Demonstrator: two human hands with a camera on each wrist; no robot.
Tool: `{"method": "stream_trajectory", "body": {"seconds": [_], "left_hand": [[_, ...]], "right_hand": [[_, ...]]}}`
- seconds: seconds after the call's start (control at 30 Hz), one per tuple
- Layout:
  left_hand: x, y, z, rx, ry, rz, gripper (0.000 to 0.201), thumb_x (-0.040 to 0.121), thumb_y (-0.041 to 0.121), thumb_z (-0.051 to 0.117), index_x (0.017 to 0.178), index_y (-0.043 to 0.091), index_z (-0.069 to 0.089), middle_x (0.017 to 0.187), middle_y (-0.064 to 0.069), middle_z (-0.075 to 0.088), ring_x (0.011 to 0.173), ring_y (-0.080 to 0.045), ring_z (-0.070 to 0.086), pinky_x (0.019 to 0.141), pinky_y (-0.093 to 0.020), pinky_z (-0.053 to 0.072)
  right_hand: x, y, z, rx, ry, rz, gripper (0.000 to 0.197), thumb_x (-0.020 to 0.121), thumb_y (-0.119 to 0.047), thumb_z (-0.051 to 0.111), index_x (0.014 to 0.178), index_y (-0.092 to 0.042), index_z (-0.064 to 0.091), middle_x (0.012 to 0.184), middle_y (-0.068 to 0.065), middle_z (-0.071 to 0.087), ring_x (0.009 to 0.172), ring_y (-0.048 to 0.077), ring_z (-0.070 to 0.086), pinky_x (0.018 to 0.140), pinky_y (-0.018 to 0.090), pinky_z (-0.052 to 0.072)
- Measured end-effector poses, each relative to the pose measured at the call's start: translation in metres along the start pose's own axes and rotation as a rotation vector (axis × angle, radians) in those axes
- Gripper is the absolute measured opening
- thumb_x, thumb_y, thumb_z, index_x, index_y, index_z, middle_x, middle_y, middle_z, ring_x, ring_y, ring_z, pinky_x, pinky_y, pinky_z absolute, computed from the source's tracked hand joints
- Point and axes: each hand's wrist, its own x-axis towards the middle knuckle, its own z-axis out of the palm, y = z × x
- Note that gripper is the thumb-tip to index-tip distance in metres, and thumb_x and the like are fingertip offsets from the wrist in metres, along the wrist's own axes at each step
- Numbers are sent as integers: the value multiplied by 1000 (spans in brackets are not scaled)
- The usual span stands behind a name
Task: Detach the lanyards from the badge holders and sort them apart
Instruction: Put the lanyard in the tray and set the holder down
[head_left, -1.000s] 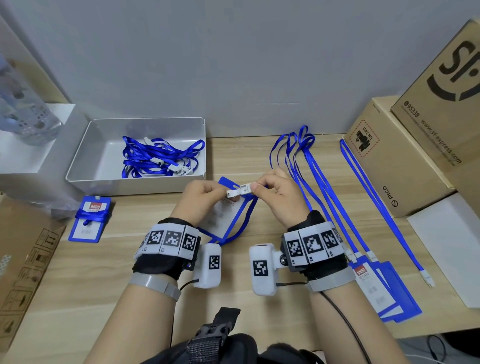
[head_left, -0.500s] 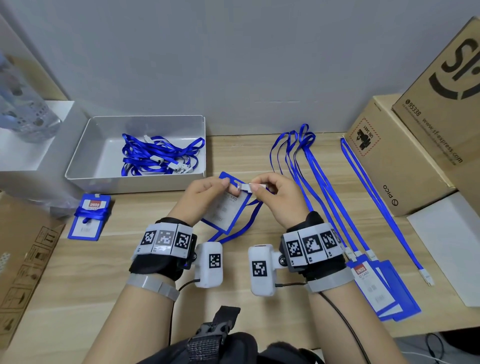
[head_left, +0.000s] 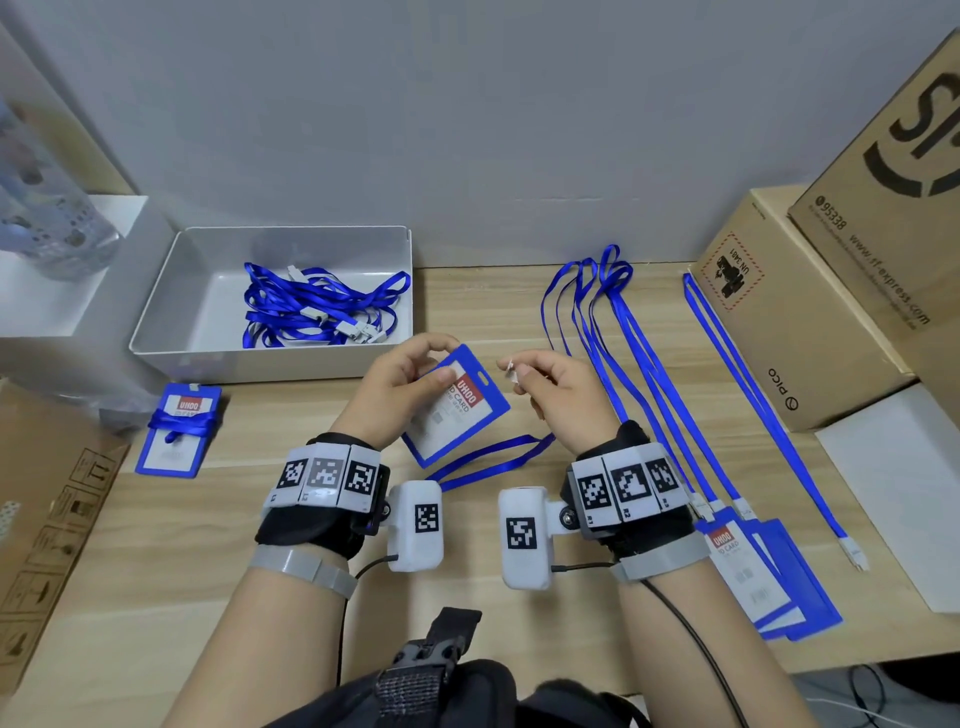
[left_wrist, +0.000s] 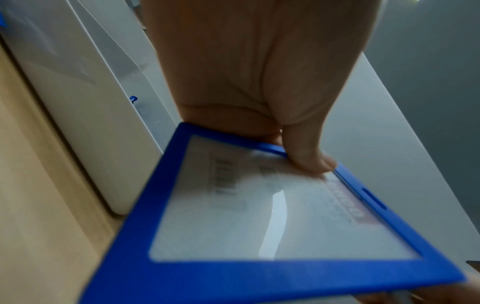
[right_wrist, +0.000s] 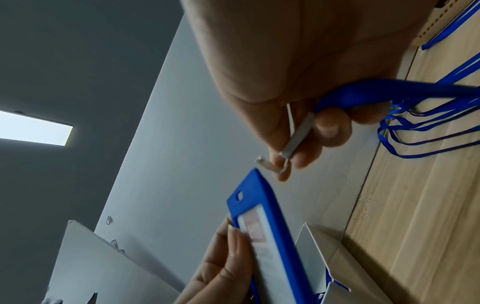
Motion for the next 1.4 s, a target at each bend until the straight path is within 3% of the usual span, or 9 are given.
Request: {"method": "stream_trajectory", "body": {"seconds": [0.07,0.17,0.27,0.63,0.8,0.93,1.07,1.2,1.4], "left_hand": [[0,1,1,11,-13,-8,18,79,14,57,96,18,59,79,5,68,68,-1,62,65,-13,50],[-1,3,4,34,-21,-17,19,89,1,52,104,9,59,77,12,71,70,2,62,65,-10,48],[-1,2,4,36,-31,-38,24,91,2,47,108,12,60,76,14,71,72,2,62,66,-11,48],[-3,8,6,72,-68,-52,30,92,4,46,113,22,58,75,18,71,71,5,61,64,-7,45],[-3,6,4,87,-72,-69,29,92,7,48,104,28,62,76,16,71,71,3,62,64,-8,47],[-3,4,6,93,-64,-80,29,91,3,48,116,14,59,87,5,70,73,2,63,66,-10,49],[-2,4,7,94,-70,-71,30,91,3,48,117,15,57,93,-4,67,73,3,62,67,-10,49],[-2,5,9,129,-94,-56,35,90,-2,47,120,16,52,75,14,71,72,6,62,69,-9,48],[-2,0,6,156,-97,-62,32,90,-1,48,121,6,56,91,8,68,74,4,62,71,-12,49]], "right_hand": [[-1,-1,1,-6,-27,-20,16,90,-9,49,89,-9,65,76,-14,59,65,-12,55,66,8,42],[-2,1,3,10,-76,5,12,89,-12,54,88,-12,65,84,-5,65,88,6,61,87,29,49],[-4,0,4,27,-124,17,10,89,-13,55,87,-15,65,86,-5,65,93,12,61,93,35,49],[-9,-6,3,11,-202,-26,12,87,-9,57,87,-18,64,90,-1,66,91,12,62,87,26,49],[-12,-9,0,64,-207,-27,7,85,-4,58,88,-7,63,83,-1,64,71,-2,62,58,6,44],[-12,-8,-1,228,-166,33,16,84,-1,58,78,-16,56,67,-3,65,65,1,64,44,7,38],[-12,-8,0,281,-173,49,16,87,-2,53,80,-16,50,69,-2,63,66,3,65,45,9,38],[-14,-12,2,264,-187,37,13,88,-13,53,79,-17,45,76,2,62,69,7,64,51,10,44],[-14,-6,5,166,-160,21,26,78,-6,67,78,-18,44,78,4,62,71,8,67,59,16,54]]}}
